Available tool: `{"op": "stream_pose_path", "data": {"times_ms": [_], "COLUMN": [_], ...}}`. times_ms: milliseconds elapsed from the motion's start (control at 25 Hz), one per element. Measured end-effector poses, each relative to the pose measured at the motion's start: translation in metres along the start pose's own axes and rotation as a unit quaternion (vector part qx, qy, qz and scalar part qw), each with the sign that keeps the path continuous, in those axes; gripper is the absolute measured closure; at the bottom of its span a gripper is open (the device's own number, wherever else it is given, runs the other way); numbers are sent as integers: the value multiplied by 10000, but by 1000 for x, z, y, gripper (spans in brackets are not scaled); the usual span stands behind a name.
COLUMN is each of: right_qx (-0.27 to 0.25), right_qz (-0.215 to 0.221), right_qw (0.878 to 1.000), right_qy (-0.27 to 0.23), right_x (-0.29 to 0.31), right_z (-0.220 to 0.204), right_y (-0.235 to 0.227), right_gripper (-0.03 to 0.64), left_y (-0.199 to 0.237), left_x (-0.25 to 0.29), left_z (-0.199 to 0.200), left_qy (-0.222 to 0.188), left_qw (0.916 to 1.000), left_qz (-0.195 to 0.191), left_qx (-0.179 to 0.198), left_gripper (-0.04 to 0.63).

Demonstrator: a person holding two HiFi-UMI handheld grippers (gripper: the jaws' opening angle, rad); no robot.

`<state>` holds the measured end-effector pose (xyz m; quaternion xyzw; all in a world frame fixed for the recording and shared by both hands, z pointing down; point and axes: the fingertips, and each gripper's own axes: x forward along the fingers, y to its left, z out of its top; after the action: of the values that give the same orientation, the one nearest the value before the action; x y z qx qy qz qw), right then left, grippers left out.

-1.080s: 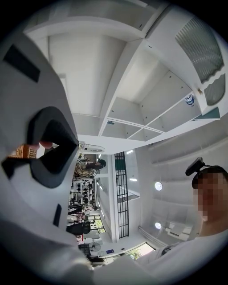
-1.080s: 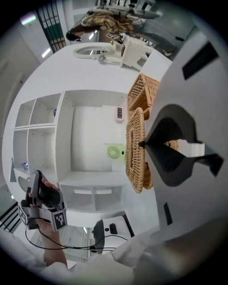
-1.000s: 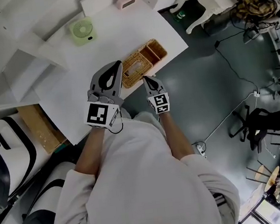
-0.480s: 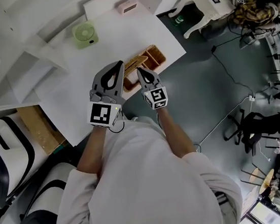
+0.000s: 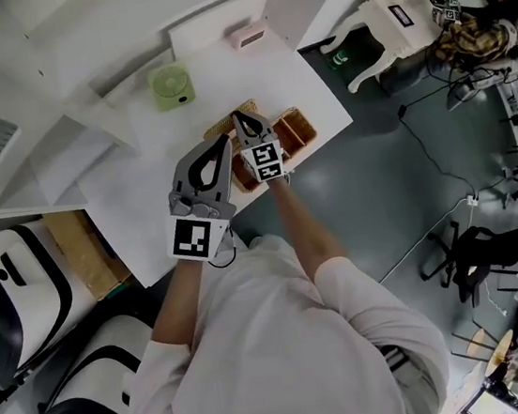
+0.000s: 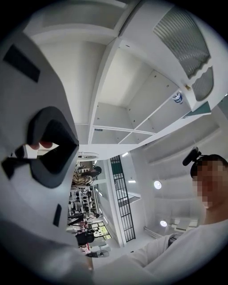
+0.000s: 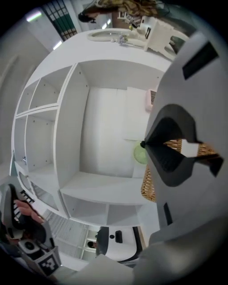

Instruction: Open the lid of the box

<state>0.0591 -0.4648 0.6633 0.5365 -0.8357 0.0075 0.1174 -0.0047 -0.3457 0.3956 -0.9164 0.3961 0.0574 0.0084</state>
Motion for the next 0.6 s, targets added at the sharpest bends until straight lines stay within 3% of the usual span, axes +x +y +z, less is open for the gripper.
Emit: {"op": "stream_pose_path", "data": {"times_ms": [160, 200, 240, 440, 600], "right_qx": [378, 485, 550, 597, 511], "right_qz": [14, 1, -26, -262, -505], "right_qw": [9993, 9988, 9983, 9948, 9916], "right_qy": [-7, -99, -205, -782, -1077], "right_x": [13, 12, 9, -26, -76], "right_z": [-5, -1, 5, 65, 127], "right_y": [-4, -6, -10, -18, -20], "right_gripper": [593, 525, 506, 469, 417], "left_y": [2, 3, 4, 8, 3], "left_x": [-9, -11, -13, -23, -24], "left_z": [3, 3, 2, 6, 21], "left_qy": [34, 57, 83, 32, -205], "left_qw": [9999, 9998, 9997, 9998, 9997], "left_qz": [130, 151, 168, 172, 35], "left_qx": [97, 115, 124, 29, 160], "left_gripper": [601, 601, 601, 601, 601]}}
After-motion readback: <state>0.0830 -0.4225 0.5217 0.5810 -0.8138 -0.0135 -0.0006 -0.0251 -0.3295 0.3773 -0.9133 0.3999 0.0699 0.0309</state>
